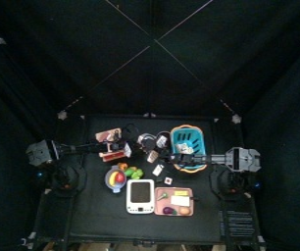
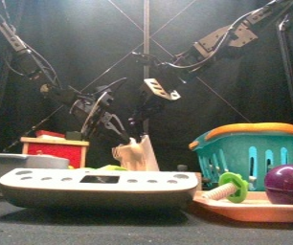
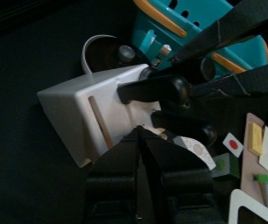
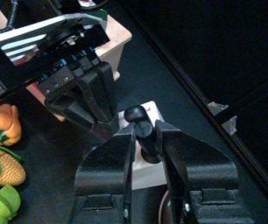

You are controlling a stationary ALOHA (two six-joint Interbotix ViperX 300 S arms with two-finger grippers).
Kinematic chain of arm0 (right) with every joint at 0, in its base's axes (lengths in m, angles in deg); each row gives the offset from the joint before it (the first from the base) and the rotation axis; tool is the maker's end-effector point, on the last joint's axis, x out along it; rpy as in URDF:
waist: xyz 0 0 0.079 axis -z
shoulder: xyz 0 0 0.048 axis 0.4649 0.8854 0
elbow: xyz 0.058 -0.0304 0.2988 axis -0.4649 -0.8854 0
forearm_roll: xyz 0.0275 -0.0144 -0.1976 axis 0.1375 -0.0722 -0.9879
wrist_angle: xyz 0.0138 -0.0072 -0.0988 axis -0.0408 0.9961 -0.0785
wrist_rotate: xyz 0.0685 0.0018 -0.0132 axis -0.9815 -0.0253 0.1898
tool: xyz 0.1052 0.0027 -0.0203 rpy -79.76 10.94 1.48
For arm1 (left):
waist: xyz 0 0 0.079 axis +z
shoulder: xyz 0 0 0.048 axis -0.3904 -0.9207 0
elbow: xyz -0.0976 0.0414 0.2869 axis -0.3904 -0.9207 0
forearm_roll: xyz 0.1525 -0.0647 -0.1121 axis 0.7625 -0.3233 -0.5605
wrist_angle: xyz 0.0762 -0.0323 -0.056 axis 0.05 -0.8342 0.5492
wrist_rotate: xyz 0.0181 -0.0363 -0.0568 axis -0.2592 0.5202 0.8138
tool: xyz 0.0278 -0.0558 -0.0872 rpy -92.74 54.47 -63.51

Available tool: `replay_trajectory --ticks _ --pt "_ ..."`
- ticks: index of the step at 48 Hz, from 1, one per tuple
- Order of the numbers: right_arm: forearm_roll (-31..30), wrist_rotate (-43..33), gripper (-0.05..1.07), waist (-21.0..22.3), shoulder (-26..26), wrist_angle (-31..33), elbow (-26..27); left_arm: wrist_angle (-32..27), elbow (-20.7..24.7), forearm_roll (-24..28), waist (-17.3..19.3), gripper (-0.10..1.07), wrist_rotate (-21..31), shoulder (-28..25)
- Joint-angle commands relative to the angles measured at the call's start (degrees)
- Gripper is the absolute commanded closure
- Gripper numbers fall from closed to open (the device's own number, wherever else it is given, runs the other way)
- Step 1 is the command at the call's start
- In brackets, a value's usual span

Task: Pull out sharpener

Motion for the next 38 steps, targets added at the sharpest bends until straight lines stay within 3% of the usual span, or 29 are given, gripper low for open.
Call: replay_trajectory --ticks 1,21,38 --pt "-0.1 -0.3 0.47 -1.0 -1.1 -0.2 1.6 0.3 1.0 -0.1 0.0 0.53 0.0 0.5" --pt "-0.6 -0.2 0.47 -1.5 -1.9 0.4 2.5 0.3 1.0 -0.4 0.2 0.53 0.0 0.0" --pt "-1.9 -0.4 0.47 -4.3 -3.3 4.7 1.1 -1.1 1.1 -0.4 0.1 0.53 0.0 0.0"
